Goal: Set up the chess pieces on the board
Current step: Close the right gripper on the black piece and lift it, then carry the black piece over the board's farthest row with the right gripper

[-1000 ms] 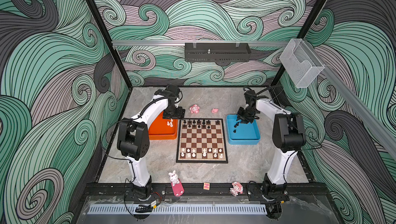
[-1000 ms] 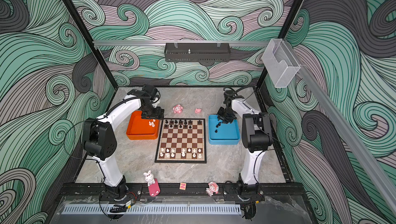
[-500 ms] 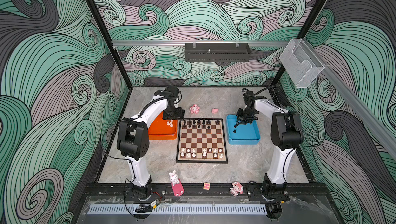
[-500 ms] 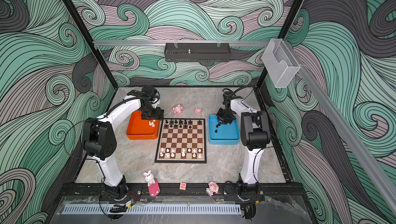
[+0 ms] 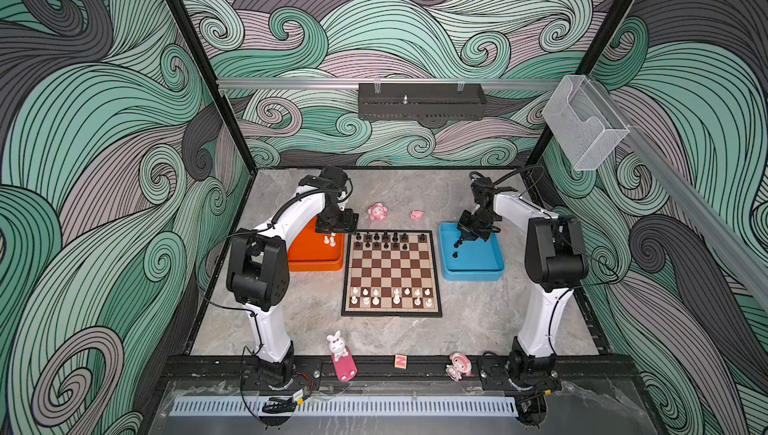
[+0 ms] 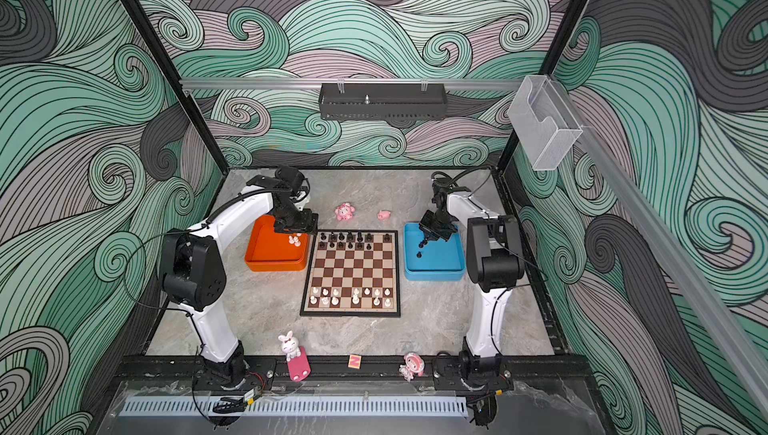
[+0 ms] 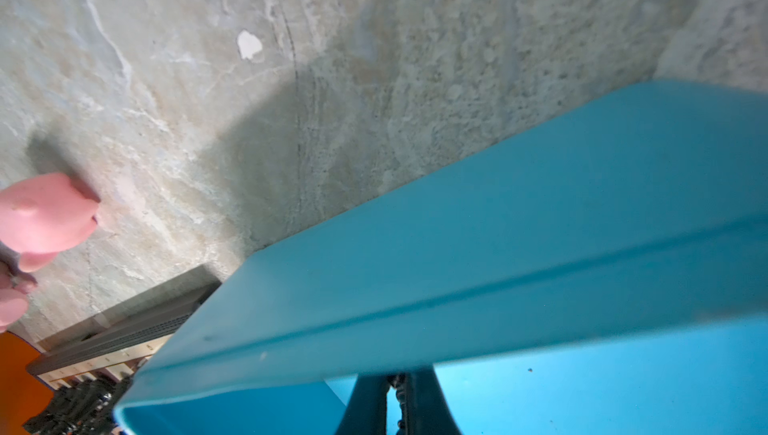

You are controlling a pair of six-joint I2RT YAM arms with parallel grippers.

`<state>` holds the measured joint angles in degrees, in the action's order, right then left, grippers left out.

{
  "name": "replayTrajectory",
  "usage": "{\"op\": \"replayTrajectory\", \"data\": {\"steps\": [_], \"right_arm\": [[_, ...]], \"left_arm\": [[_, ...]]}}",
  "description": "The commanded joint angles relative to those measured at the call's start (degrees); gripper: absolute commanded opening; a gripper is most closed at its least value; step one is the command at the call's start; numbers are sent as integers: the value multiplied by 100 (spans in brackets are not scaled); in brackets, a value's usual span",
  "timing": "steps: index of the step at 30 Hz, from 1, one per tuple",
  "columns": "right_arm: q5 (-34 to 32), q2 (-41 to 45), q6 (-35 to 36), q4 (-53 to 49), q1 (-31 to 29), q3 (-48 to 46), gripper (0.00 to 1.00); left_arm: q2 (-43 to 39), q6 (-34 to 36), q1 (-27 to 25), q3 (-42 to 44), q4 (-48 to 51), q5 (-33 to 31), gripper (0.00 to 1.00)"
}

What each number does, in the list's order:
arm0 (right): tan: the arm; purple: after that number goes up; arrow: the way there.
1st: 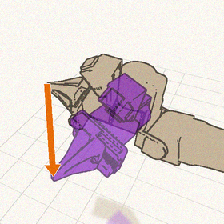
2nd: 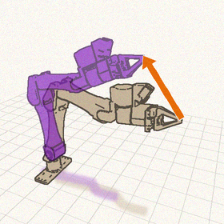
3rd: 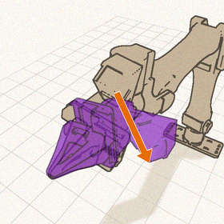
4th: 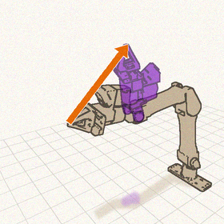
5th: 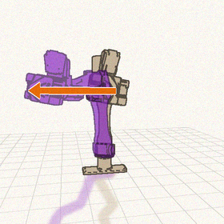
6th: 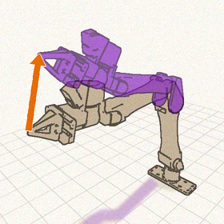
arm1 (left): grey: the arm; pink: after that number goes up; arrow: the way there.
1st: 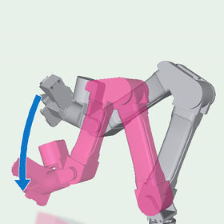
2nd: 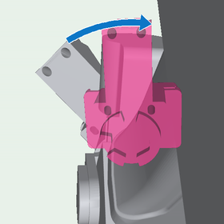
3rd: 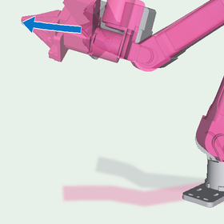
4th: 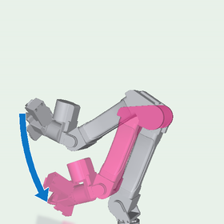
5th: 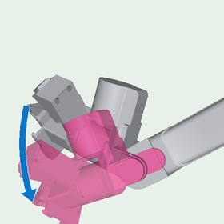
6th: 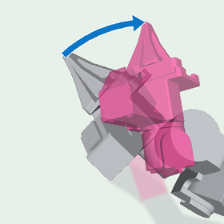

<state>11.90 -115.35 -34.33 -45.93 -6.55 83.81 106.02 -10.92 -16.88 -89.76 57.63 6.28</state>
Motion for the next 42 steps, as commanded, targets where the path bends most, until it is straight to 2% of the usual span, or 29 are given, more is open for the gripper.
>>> {"op": "replayTrajectory", "data": {"steps": [1, 12, 19, 29, 36, 42], "right_arm": [[-144, -85, 98, -197, -56, 177, 7], [-627, 319, 710, -1107, -350, 872, 3], [-572, 480, 945, -1563, -921, 1503, 3], [-469, -457, 936, -1748, -1870, 2803, 3], [-425, -1158, 995, -1980, -2113, 3489, 3], [-469, -1398, 1044, -2130, -2166, 3581, 3]], "left_arm": [[-125, 63, 62, 11, -30, 57, 85], [-135, 47, 78, 11, -26, 53, 85], [-156, 35, 185, -2, -33, 48, 85], [-188, -12, 662, 2, -55, 141, 85], [-161, -53, 867, 28, -82, 224, 85], [-124, -68, 896, 37, -91, 277, 85]]}}
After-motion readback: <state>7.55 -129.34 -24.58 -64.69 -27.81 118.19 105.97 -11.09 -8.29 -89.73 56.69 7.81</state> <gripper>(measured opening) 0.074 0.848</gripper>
